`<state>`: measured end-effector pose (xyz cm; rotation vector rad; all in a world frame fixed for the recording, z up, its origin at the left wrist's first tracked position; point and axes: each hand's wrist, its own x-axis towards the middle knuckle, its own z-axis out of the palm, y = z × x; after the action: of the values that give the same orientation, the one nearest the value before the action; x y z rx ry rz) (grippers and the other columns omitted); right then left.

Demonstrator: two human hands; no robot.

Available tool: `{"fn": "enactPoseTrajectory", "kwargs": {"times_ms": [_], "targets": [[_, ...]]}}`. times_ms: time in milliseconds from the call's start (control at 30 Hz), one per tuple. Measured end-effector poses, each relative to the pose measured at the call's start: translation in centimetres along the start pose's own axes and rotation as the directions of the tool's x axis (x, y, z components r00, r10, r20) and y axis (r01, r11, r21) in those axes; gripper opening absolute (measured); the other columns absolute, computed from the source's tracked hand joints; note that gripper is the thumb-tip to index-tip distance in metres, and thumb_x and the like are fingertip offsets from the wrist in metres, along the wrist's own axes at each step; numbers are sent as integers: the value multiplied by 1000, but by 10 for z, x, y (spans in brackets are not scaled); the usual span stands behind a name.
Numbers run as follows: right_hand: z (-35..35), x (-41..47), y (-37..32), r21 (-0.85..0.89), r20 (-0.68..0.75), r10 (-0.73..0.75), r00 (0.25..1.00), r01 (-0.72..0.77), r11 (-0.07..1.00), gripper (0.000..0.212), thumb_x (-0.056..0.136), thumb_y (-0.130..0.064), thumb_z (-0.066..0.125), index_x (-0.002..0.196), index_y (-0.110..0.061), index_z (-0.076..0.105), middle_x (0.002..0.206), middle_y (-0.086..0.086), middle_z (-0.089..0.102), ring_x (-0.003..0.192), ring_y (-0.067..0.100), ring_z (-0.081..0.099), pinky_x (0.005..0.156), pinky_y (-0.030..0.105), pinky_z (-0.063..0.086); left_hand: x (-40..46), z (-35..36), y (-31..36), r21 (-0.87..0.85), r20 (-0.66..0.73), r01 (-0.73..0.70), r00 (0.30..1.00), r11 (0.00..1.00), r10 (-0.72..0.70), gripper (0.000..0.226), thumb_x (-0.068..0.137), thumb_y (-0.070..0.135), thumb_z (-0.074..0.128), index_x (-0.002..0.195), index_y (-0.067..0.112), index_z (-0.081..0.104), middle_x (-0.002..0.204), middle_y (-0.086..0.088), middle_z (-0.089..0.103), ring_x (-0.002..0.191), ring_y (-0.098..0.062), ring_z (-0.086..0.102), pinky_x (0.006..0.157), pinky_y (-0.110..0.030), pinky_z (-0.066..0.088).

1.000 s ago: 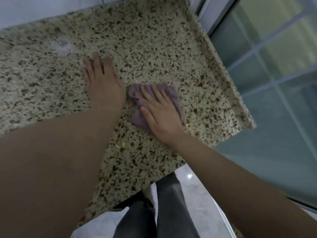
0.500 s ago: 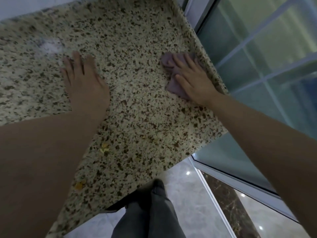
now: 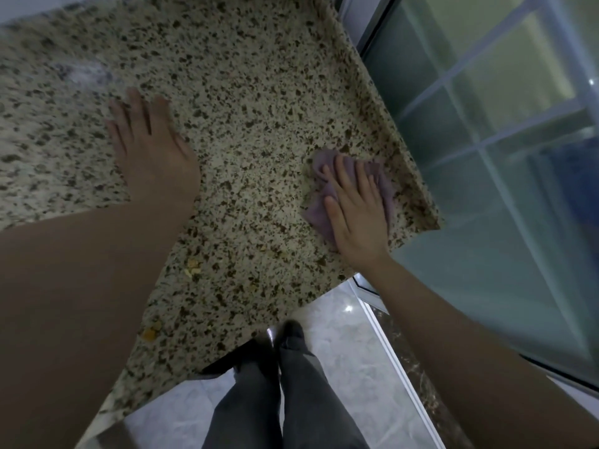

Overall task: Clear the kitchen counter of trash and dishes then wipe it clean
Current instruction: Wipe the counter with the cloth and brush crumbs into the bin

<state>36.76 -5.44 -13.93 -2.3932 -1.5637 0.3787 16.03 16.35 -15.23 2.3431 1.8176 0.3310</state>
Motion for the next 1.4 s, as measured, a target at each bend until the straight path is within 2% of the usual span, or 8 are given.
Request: {"fn": "enactPoseTrajectory", "kwargs": {"times_ms": [367,500,600,833,967,1133,1300,1400], "targets": [[56,-41,-137,38,107,-220,970,217,975,50,107,-36,32,153,-18,32,164,5,17,153,27,0,124,47,7,2,7,-3,37,6,-4,1000,999,4,54,98,28,24,152,20,25,163,-11,16,151,-33,7,123,-47,5],[52,-39,-133,188,119,-244,963,219,957,49,106,-34,33,153,-18,33,162,0,23,153,21,6,124,45,8,2,7,-4,23,15,-3,1000,1000,3,55,98,28,25,152,20,25,163,-11,16,151,-33,6,123,-47,4],[30,-20,-107,335,184,-272,944,200,921,49,107,-34,24,155,-24,25,163,-4,17,153,11,1,125,38,-3,2,6,-2,28,13,3,1000,1000,-3,55,98,27,25,152,20,26,163,-10,16,151,-33,6,124,-47,3],[-11,50,-12,216,165,-257,952,219,951,49,107,-32,26,153,-15,32,161,3,27,152,17,13,123,29,-2,2,5,-2,64,59,15,998,998,-19,53,101,29,20,153,21,20,165,-7,8,152,-30,1,124,-46,3],[-9,28,19,113,49,-171,984,165,980,47,107,-23,33,153,-13,33,161,8,27,152,22,14,124,46,10,3,5,-2,52,64,19,998,998,-23,53,101,31,17,153,21,20,165,-7,7,152,-30,0,124,-46,3],[16,-27,-42,177,-50,55,997,-45,983,49,107,-32,23,153,-16,29,160,4,28,152,17,14,123,45,13,1,3,-4,36,46,4,999,999,-6,54,100,30,19,153,18,22,164,-11,12,152,-33,4,124,-48,4],[41,-44,-88,198,-47,-25,999,33,980,49,107,-33,23,154,-20,28,162,4,25,153,15,8,124,44,10,-1,4,-5,14,43,-8,999,1000,8,54,100,29,21,153,17,25,163,-11,15,151,-34,6,123,-48,4],[53,-54,-116,243,-31,-88,996,93,966,48,107,-34,23,154,-24,20,163,3,22,153,16,7,124,45,9,5,-13,-17,-138,156,-13,987,990,35,51,102,24,27,153,21,27,164,-7,12,152,-30,3,124,-45,1]]}}
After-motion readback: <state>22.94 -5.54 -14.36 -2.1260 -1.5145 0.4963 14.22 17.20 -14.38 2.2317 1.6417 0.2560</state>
